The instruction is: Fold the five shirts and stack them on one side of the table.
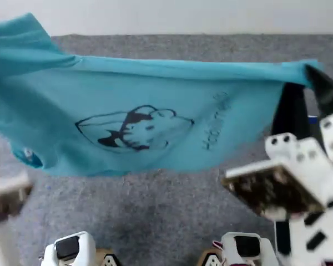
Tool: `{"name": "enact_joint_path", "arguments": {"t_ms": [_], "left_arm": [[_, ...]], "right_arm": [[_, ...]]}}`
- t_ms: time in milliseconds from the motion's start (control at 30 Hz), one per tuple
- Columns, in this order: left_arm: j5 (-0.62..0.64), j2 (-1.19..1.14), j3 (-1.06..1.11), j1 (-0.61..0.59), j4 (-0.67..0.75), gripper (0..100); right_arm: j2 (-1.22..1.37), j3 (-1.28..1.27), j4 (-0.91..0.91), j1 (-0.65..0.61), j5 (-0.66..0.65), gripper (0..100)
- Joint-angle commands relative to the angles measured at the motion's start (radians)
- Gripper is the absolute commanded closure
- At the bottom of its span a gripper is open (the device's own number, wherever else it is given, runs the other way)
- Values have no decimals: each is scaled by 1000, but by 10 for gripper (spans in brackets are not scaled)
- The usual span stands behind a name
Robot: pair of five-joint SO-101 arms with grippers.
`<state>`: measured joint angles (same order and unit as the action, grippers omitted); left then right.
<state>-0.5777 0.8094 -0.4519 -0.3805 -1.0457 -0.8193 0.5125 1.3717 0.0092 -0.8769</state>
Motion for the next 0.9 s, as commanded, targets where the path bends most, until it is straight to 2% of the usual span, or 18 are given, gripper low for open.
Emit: {"name": "enact_joint_path", "arguments": {"t_ms": [0, 133, 267, 400, 500, 600, 667, 733, 867], "left_arm": [[-11, -2, -101, -2, 17, 987], [-11, 0, -156, -2, -11, 986], [-28, -14, -110, 5, -144, 986], [-75, -21, 79, 5, -209, 986], [-114, -23, 297, 9, -210, 986], [-183, -23, 522, 72, -199, 986], [-232, -23, 665, 117, -160, 986], [-247, -25, 800, 153, -60, 986], [-249, -25, 1066, 167, 282, 986]], "right_arm": [[-54, 25, -18, 62, -9, 988], [-101, 18, 47, 116, -38, 988], [-65, 5, 140, 117, -87, 988], [5, -81, 219, 114, -109, 988], [54, -198, 242, 111, -106, 988], [97, -344, 236, 61, -109, 988], [124, -442, 222, 25, -104, 988], [142, -545, 150, -5, -104, 988], [174, -723, -90, -16, -104, 988]]}}
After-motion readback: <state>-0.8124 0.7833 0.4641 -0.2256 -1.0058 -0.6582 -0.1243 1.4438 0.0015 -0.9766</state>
